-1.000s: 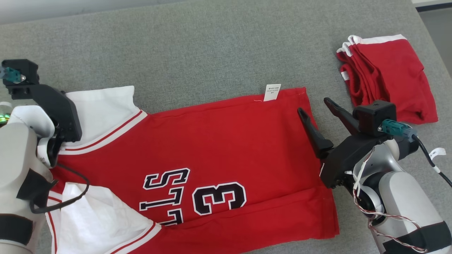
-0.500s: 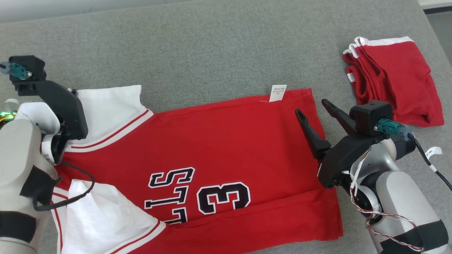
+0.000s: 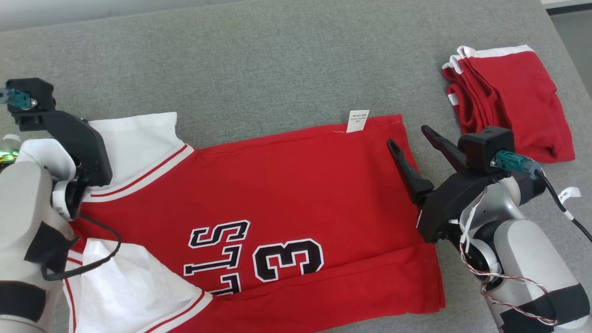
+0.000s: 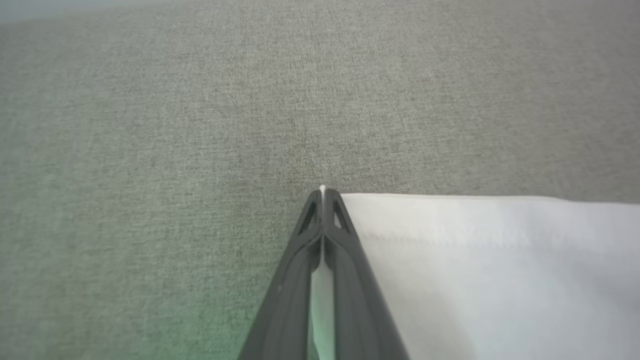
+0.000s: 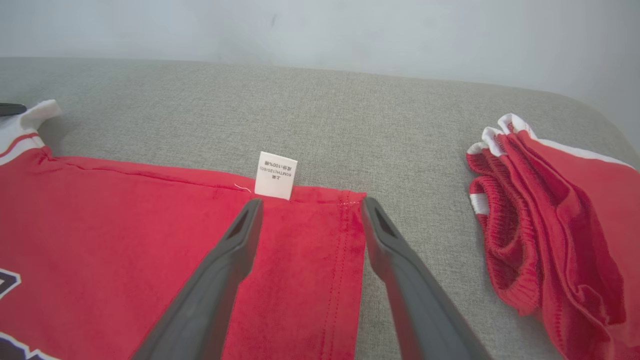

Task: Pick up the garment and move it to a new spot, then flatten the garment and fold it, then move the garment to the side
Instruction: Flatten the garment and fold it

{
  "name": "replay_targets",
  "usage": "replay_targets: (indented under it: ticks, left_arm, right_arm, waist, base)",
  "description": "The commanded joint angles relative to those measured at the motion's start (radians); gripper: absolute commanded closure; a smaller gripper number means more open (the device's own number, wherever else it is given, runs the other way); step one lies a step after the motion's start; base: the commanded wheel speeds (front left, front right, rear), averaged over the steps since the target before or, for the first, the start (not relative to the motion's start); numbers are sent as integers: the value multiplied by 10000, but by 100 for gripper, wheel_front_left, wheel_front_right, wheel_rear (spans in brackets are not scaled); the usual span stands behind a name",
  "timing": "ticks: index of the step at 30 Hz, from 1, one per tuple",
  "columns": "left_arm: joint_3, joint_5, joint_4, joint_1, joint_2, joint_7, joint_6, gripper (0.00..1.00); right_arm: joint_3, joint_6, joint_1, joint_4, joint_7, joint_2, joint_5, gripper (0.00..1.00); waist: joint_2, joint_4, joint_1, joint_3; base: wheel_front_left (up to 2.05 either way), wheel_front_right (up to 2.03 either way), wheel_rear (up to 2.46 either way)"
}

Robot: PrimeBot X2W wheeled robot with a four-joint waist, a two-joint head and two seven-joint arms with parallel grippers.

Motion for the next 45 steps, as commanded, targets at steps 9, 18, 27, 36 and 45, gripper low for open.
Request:
replay_targets:
  ticks: [9,18,27,36,45]
  left_arm:
    - [195,-658,-500,185,-246,-576,-598,100]
    - [353,-1813,-1613,314,-270,-619,-961,100]
    - [185,-2173,-2088,489,-174,-590,-960,100]
    - [64,-2319,-2356,566,-216,-1228,-963,100]
    - [39,-2684,-2843,1183,-526,-2920,-965,100]
  right_arm:
    - [-518,7,-850,572,1344,-66,-684,0]
    - [-1202,9,-2351,2291,3290,284,-2041,0]
    - [-1176,7,-2917,3684,3779,478,-2063,0]
    - [-532,7,-3365,4583,3119,184,-1696,100]
    - [-663,9,-2912,4915,1806,126,-1282,100]
  waist:
    - [0,366,0,-85]
    - [0,819,0,48]
    - [0,1023,0,24]
    - [0,1166,0,84]
    - [0,1531,0,-620]
  base:
    - [0,0,0]
    - [0,0,0]
    - [0,0,0]
    - [0,0,0]
    - [0,0,0]
